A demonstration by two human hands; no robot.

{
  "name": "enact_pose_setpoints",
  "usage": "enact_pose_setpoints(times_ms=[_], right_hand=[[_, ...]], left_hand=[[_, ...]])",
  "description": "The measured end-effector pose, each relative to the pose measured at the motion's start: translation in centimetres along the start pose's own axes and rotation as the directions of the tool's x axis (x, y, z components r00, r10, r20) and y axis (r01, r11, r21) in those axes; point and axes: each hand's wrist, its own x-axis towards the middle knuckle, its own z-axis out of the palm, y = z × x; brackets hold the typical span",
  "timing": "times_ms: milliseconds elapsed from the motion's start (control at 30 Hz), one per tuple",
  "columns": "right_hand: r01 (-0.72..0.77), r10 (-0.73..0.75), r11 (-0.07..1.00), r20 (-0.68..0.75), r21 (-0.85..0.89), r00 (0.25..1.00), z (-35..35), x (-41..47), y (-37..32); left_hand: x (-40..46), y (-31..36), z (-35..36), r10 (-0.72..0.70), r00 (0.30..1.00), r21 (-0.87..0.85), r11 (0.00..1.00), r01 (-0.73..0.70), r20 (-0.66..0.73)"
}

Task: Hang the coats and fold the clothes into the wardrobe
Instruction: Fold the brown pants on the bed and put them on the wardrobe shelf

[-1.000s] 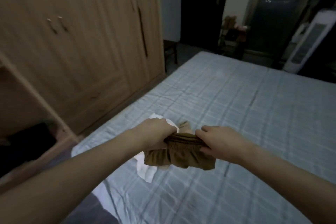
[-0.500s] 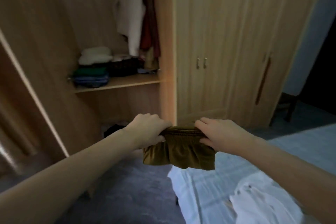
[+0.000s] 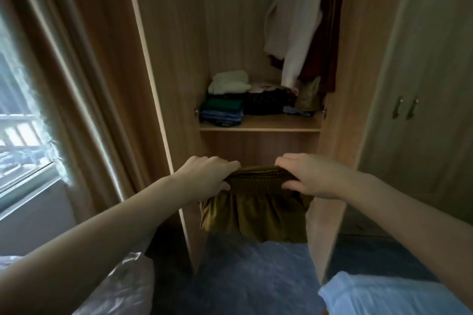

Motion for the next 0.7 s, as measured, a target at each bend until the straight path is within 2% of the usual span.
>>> enact_pose_setpoints(times_ms=[167,400,700], right_hand=[[0.027,-0.027,1.000,0.001,0.005,1.000,0.7,5.9,4.1],[0.014,-0.014,1.000,-0.024,0.014,1.000,0.8,14.3,14.6],[-0.067,0.067,0.997,0.019,0.028,0.998,1.5,24.4,28.9]], left_hand=[[4.9,-4.5,0.8,0.009,1.000,-0.049,0.999,-0.008,0.010],[17.1,-10.0,1.0,0.007,1.000,-0.029,1.000,-0.007,-0.022],[35.6,-16.5,0.5,0.016,0.993,-0.083,0.997,-0.006,0.115]])
